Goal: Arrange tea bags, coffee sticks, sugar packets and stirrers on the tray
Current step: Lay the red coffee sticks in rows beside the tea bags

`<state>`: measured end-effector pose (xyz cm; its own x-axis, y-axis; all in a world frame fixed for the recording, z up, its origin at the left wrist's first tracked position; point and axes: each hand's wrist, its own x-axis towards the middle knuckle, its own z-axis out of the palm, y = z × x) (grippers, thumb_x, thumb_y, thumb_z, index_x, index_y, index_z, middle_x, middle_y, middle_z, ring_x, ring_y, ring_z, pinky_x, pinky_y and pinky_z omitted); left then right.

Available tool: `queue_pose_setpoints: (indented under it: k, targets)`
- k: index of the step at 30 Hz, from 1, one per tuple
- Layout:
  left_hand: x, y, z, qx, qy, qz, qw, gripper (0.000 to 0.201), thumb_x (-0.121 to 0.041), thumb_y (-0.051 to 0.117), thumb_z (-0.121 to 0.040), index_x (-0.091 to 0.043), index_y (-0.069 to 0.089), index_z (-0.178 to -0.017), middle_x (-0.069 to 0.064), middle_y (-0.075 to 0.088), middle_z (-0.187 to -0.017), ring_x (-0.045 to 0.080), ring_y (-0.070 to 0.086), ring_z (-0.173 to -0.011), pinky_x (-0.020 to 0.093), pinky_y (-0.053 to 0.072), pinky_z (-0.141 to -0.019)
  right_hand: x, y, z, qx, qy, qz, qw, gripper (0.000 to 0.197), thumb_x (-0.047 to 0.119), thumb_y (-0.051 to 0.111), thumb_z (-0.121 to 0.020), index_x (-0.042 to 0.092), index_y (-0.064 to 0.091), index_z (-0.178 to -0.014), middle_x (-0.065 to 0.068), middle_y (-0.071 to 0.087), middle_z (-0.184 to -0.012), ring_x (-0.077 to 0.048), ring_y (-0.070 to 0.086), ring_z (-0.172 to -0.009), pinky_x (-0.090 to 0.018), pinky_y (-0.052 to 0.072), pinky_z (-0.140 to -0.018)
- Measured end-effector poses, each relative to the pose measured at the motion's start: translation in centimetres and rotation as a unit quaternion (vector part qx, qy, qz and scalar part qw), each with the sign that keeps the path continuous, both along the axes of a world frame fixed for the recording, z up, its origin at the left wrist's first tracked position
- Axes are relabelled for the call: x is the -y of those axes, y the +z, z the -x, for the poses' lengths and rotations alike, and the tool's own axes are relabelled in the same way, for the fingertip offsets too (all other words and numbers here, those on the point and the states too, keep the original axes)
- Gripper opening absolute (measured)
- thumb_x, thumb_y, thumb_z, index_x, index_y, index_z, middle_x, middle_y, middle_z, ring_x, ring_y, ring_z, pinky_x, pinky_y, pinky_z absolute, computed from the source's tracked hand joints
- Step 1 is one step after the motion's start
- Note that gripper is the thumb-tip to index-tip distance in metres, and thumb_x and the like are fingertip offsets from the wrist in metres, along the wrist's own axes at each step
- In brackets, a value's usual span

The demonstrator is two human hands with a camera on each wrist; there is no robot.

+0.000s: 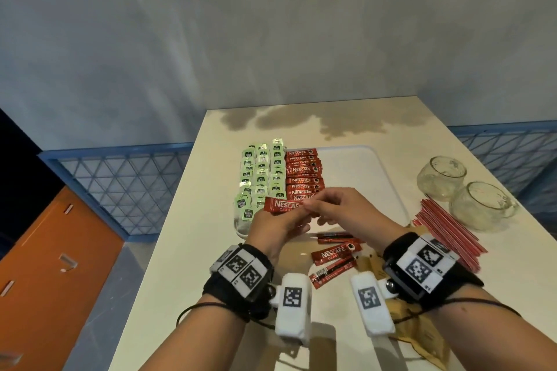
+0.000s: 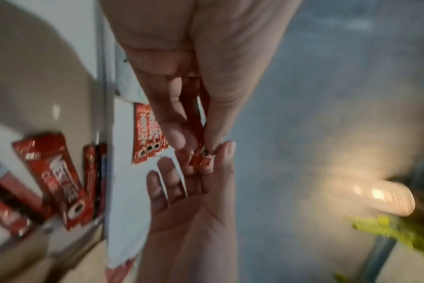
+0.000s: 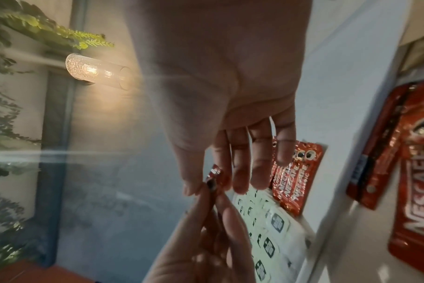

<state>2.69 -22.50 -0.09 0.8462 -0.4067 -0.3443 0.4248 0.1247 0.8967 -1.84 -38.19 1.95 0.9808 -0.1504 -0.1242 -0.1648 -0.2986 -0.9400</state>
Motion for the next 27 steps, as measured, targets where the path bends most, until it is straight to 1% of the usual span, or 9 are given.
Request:
queue_pose_setpoints:
  k: [2, 3, 6, 13, 16, 18, 22, 24, 27]
  targets:
    - [0.3, 0.4, 0.3, -0.065, 0.024, 0.085, 0.994, 0.034, -0.006, 0.072, -0.083, 0.004, 0.066, -0.115, 0.015, 0.076, -0.097, 0.021, 0.074, -0.086, 0.024, 0.058, -0.068, -0.1, -0.2, 0.3, -0.001, 0.006, -0.028, 1.000, 0.021, 0.029, 0.066, -0.092, 0.010, 0.073, -0.098, -0.005, 0.074, -0.086, -0.010, 0.065, -0.069, -0.021, 0.054, -0.070]
    - [0.4, 0.5, 0.3, -0.082, 0.034, 0.109, 0.990, 0.033, -0.003, 0.069, -0.084, 0.007, 0.065, -0.115, 0.016, 0.075, -0.097, 0.020, 0.074, -0.083, 0.023, 0.058, -0.066, -0.1, -0.1, 0.2, 0.005, 0.003, -0.047, 0.999, 0.020, 0.024, 0.065, -0.093, 0.007, 0.073, -0.101, -0.009, 0.074, -0.087, -0.011, 0.064, -0.069, -0.019, 0.055, -0.068]
    - [0.7, 0.8, 0.2, -0.088, 0.038, 0.121, 0.988, 0.030, -0.002, 0.069, -0.084, 0.007, 0.066, -0.113, 0.015, 0.075, -0.096, 0.018, 0.074, -0.079, 0.022, 0.058, -0.064, 0.7, 0.4, -0.2, 0.011, -0.005, -0.089, 0.996, 0.021, 0.013, 0.065, -0.093, -0.001, 0.071, -0.106, -0.015, 0.072, -0.087, -0.011, 0.064, -0.068, -0.015, 0.053, -0.065]
    - [-0.2, 0.7, -1.0, -0.065, 0.080, 0.075, 0.992, 0.020, -0.004, 0.072, -0.082, 0.003, 0.068, -0.101, 0.014, 0.074, -0.086, 0.016, 0.071, -0.069, 0.022, 0.059, -0.061, 2.8, 0.1, -0.9, 0.012, -0.049, -0.043, 0.998, 0.015, 0.013, 0.067, -0.090, 0.001, 0.073, -0.098, -0.011, 0.072, -0.082, -0.012, 0.062, -0.064, -0.021, 0.055, -0.065]
    - [-2.3, -0.3, -2.4, -0.044, 0.110, 0.021, 0.993, 0.017, -0.007, 0.073, -0.084, -0.002, 0.071, -0.099, 0.012, 0.073, -0.090, 0.016, 0.071, -0.070, 0.026, 0.058, -0.064, 4.4, -1.2, -0.6, -0.031, -0.072, 0.021, 0.997, 0.012, 0.019, 0.067, -0.092, 0.011, 0.076, -0.093, 0.000, 0.072, -0.078, -0.011, 0.061, -0.070, -0.026, 0.053, -0.070]
    - [-3.4, -0.9, -3.1, -0.038, 0.121, -0.012, 0.992, 0.015, -0.008, 0.074, -0.083, -0.003, 0.072, -0.098, 0.012, 0.072, -0.093, 0.015, 0.070, -0.064, 0.026, 0.058, -0.062, 5.4, -2.5, -0.3, -0.075, -0.078, 0.091, 0.990, 0.013, 0.022, 0.066, -0.092, 0.014, 0.077, -0.091, 0.003, 0.072, -0.080, -0.011, 0.063, -0.075, -0.023, 0.047, -0.068]
    - [-4.3, -1.6, -3.5, 0.006, 0.124, -0.064, 0.990, 0.007, -0.007, 0.072, -0.085, -0.006, 0.073, -0.092, 0.009, 0.071, -0.090, 0.015, 0.063, -0.066, 0.028, 0.058, -0.066, 6.1, -4.8, -0.2, -0.149, -0.092, 0.142, 0.974, 0.015, 0.023, 0.066, -0.093, 0.017, 0.075, -0.082, 0.001, 0.074, -0.076, -0.015, 0.068, -0.073, -0.026, 0.050, -0.065]
    - [-4.3, -2.1, -3.5, 0.023, 0.128, -0.073, 0.989, 0.007, -0.008, 0.072, -0.085, -0.007, 0.073, -0.091, 0.007, 0.071, -0.087, 0.015, 0.062, -0.068, 0.028, 0.055, -0.066, 5.9, -5.7, -0.6, -0.164, -0.103, 0.148, 0.970, 0.013, 0.025, 0.069, -0.090, 0.020, 0.075, -0.080, 0.002, 0.074, -0.078, -0.017, 0.071, -0.077, -0.035, 0.057, -0.076]
    - [-4.2, -2.8, -3.8, 0.037, 0.135, -0.082, 0.987, 0.008, -0.009, 0.073, -0.084, -0.007, 0.073, -0.092, 0.007, 0.072, -0.087, 0.015, 0.062, -0.070, 0.027, 0.053, -0.065, 5.2, -6.6, -1.4, -0.161, -0.109, 0.196, 0.961, 0.013, 0.035, 0.075, -0.083, 0.025, 0.066, -0.082, 0.007, 0.070, -0.086, -0.015, 0.067, -0.086, -0.045, 0.053, -0.089]
